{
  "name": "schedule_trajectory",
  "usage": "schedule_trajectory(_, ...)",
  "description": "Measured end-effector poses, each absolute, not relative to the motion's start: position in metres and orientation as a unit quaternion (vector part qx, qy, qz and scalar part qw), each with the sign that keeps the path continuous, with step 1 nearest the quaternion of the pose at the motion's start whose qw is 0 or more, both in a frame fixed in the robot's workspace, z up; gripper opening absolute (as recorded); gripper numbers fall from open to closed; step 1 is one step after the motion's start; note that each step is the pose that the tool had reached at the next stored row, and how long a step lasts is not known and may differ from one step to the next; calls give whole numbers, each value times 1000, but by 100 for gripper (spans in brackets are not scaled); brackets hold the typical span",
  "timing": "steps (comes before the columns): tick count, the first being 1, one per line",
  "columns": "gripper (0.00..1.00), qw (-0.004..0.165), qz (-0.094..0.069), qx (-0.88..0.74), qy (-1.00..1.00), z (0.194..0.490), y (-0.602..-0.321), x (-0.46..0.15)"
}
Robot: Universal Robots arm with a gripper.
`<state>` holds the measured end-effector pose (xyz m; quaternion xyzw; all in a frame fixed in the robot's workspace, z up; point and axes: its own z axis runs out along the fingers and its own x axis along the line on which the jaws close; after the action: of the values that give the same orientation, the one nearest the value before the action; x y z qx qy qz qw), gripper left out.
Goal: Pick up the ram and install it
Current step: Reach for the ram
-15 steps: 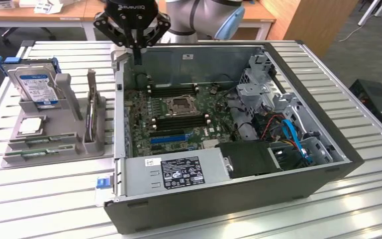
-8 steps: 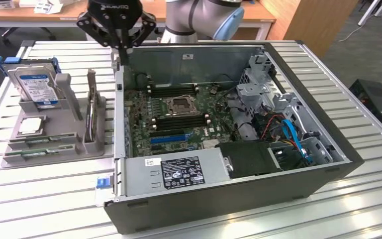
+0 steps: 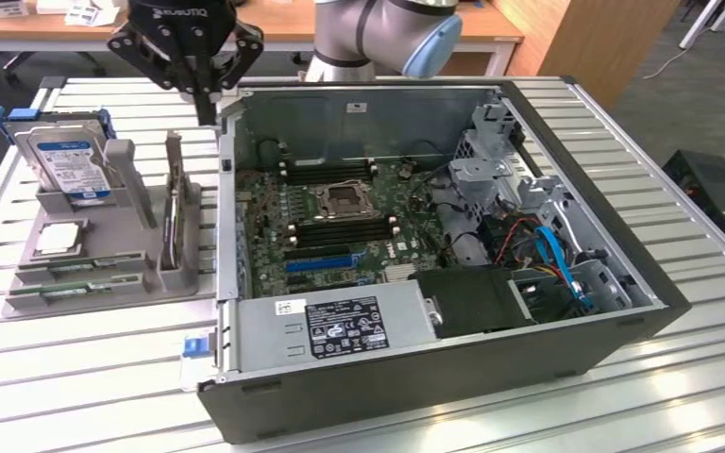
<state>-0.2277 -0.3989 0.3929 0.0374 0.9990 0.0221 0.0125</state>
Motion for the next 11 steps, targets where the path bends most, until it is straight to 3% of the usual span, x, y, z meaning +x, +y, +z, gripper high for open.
schedule_trajectory(11,11,12,22,37,999,393,-399,-254)
